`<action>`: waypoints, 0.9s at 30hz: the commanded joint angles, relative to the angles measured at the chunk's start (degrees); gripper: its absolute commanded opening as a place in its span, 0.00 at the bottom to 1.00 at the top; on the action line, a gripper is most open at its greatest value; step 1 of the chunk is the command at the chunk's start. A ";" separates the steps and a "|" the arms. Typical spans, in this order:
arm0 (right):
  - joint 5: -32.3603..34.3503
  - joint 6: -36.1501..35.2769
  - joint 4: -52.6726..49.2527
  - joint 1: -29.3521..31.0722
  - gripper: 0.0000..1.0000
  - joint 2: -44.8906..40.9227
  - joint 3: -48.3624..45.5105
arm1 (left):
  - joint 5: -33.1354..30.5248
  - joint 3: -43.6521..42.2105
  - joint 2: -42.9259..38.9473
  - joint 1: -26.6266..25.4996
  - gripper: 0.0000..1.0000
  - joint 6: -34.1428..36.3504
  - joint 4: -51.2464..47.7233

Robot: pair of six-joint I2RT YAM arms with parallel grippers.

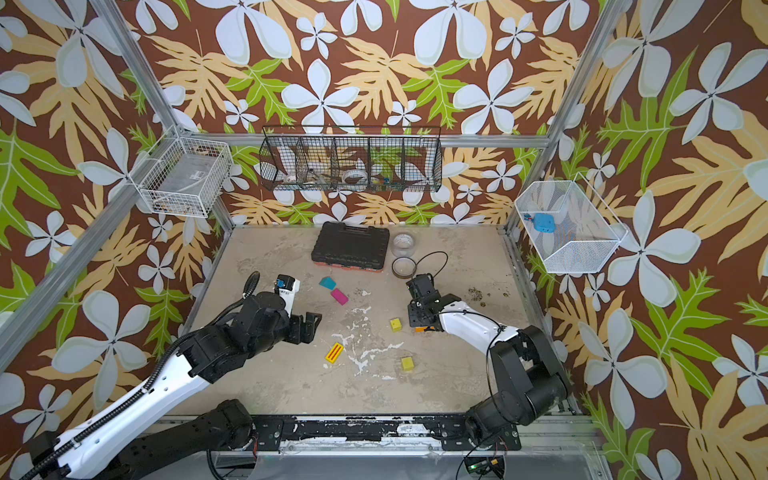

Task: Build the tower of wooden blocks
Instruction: 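Lower the red block onto the orange block and align it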

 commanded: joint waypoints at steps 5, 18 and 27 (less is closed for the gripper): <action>0.12 0.05 -0.14 -0.27 0.49 0.56 0.45 | -0.39 0.02 -0.15 0.00 0.91 -0.33 0.56; 0.43 0.22 -0.34 -0.32 0.79 1.13 0.36 | -0.43 0.02 -0.26 -0.04 0.91 -0.33 0.54; 0.71 0.26 -0.41 -0.40 0.81 3.91 1.46 | -0.26 0.02 -0.07 -0.02 0.91 -0.34 0.55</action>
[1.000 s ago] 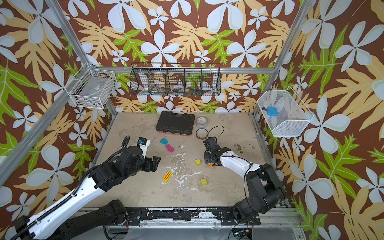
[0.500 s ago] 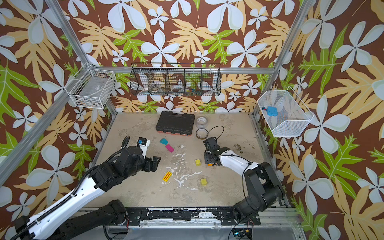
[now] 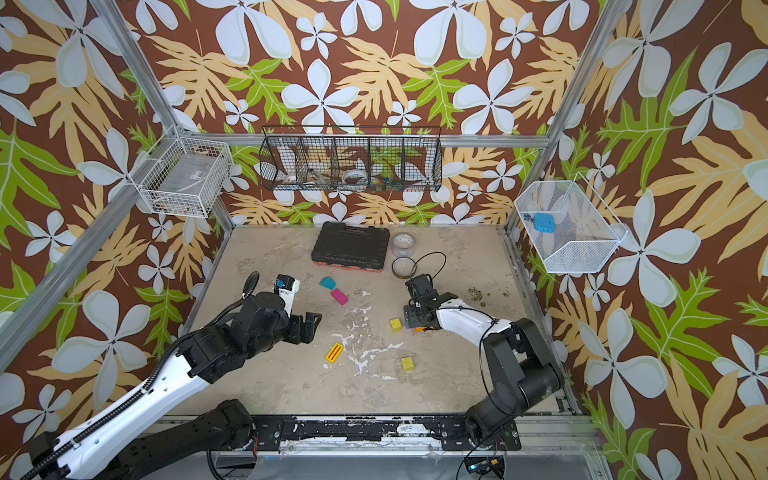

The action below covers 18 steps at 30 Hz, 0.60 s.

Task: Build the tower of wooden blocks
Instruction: 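Lower the red block onto the orange block and align it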

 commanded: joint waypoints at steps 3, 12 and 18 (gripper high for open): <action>0.55 0.26 -0.10 -0.15 0.81 0.69 0.67 | -0.29 0.02 0.05 0.02 0.91 -0.35 0.62; -1.79 0.17 0.66 -0.97 0.76 1.75 0.74 | -0.20 0.02 -0.04 -0.04 0.90 -0.34 0.65; -2.18 0.17 0.95 -1.06 0.71 1.57 0.74 | -0.19 0.02 -0.16 -0.08 0.90 -0.35 0.65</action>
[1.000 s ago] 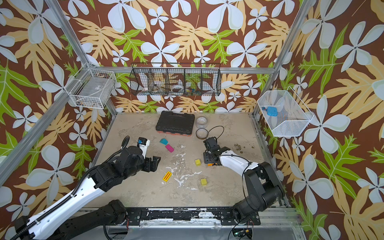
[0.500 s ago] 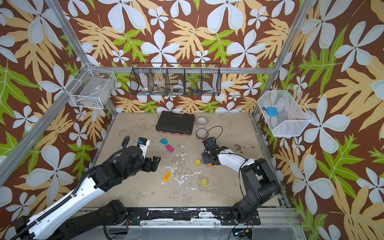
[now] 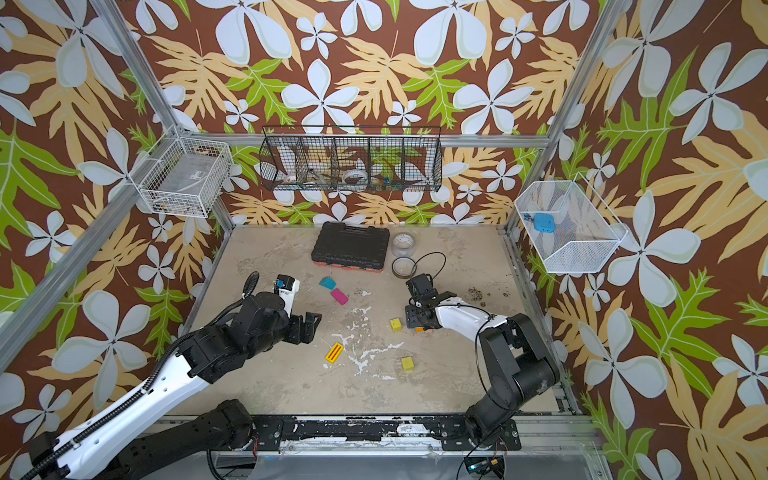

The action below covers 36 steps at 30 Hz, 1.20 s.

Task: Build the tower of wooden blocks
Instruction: 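Lower the red block onto the orange block and align it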

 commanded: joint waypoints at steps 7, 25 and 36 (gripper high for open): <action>-0.33 0.15 0.47 -0.12 0.71 -0.08 0.49 | -0.30 0.02 0.04 -0.01 0.91 -0.33 0.63; -0.55 0.26 0.04 -0.05 0.74 0.24 1.29 | -0.65 0.02 0.07 0.00 0.90 -0.42 0.54; 0.77 0.44 -0.23 -0.11 0.63 0.27 1.13 | -0.35 0.02 -0.11 0.00 0.90 -0.33 0.54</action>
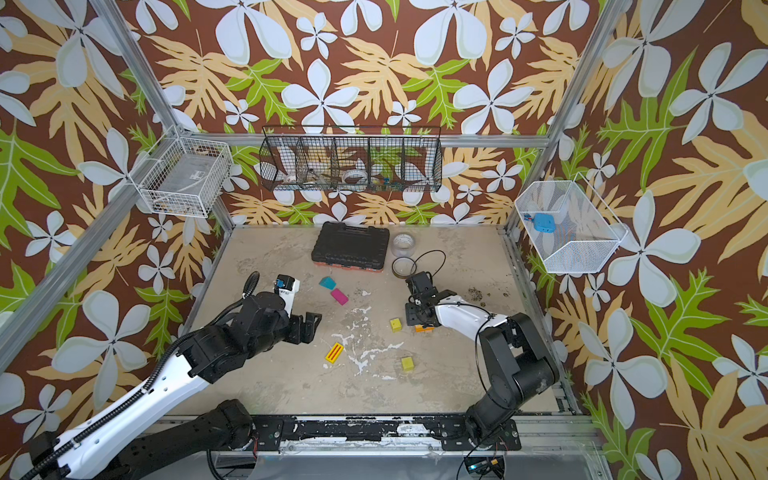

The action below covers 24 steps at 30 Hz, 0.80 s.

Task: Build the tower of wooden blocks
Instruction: 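Lower the red block onto the orange block and align it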

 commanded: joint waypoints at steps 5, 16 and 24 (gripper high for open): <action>1.39 0.50 -0.67 -0.12 0.56 0.28 0.02 | -0.30 0.02 -0.09 -0.03 0.91 -0.16 0.63; 1.20 0.50 -0.50 -0.05 0.57 -0.14 -0.59 | -0.30 0.02 -0.12 -0.05 0.90 -0.15 0.69; 1.38 0.50 -0.58 -0.10 0.63 0.20 -0.50 | -0.04 0.02 0.02 -0.07 0.90 -0.06 0.64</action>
